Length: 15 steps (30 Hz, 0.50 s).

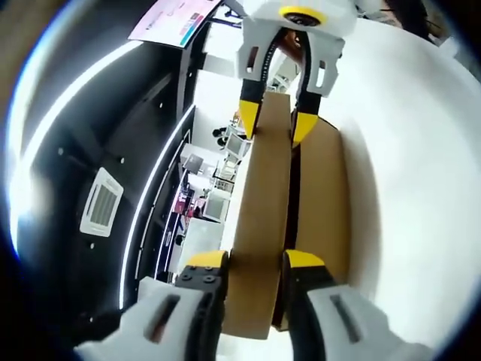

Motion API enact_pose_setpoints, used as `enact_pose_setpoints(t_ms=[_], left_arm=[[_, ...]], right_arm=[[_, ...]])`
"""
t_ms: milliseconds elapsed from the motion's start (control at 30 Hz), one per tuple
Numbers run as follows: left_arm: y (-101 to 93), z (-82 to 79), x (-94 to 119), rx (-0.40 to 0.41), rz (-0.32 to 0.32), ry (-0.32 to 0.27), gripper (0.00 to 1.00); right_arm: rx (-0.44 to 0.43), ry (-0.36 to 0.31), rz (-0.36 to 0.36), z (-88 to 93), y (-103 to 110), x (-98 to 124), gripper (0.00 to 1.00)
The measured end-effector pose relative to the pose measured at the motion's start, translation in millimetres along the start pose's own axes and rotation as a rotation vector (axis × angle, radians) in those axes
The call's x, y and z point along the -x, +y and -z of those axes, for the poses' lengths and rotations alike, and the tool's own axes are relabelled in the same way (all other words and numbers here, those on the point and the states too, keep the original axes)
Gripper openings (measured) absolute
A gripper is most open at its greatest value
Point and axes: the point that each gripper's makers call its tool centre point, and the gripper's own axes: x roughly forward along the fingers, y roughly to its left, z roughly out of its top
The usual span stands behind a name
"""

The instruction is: Operate the shoe box by opening the lid, removing the specified soft item, and placing it in the target area until the item is outside and the box remains undamaged.

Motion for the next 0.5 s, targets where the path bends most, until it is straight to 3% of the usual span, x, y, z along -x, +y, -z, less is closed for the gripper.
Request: enact_pose_setpoints(t_ms=[500], left_arm=[[2.3, 1.2, -2.3, -0.014, 0.007, 0.01, 0.29]], right_arm=[[-0.002, 0.007, -0.025, -2.6, -2.2, -0.8, 0.27]])
